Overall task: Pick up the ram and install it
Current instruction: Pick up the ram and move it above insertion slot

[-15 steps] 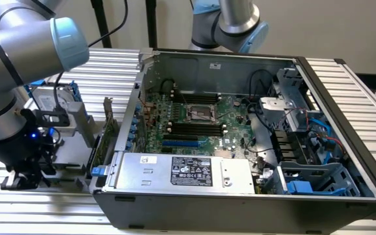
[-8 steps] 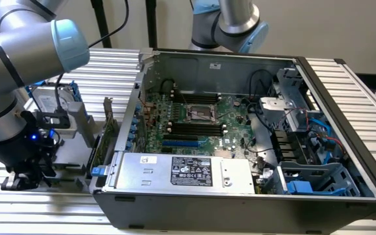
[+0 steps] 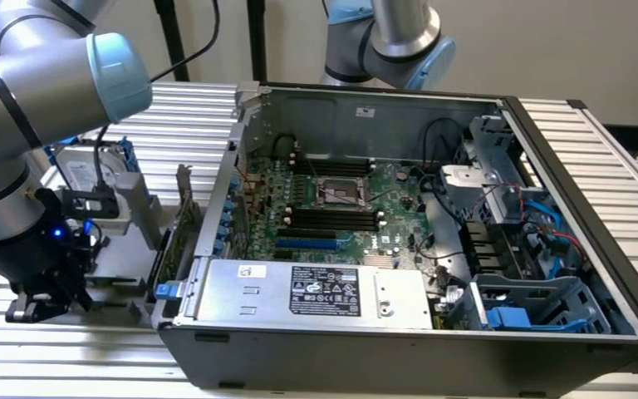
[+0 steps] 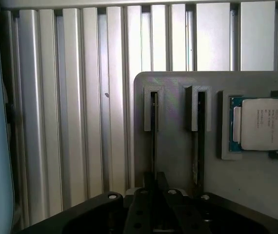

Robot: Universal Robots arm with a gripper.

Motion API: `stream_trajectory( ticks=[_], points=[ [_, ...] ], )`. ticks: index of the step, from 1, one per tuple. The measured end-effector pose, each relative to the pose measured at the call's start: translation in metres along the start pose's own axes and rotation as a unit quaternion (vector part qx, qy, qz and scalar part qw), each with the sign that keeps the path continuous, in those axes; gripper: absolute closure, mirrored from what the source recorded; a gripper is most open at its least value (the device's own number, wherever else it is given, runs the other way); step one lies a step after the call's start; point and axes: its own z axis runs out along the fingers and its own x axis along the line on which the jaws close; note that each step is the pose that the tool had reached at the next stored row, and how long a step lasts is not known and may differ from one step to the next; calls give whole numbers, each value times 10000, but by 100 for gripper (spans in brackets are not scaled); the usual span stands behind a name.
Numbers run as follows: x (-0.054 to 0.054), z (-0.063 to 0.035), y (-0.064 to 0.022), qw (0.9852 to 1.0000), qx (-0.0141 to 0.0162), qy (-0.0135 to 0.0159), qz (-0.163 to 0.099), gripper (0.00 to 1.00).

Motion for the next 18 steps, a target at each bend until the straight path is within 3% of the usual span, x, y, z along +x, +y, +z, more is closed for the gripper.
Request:
stream_trajectory(
  ticks=[12,18],
  points=[
    [0,-14,0,10000,0,0,0,86],
    [4,-177,2,10000,1,0,0,86]
  ],
)
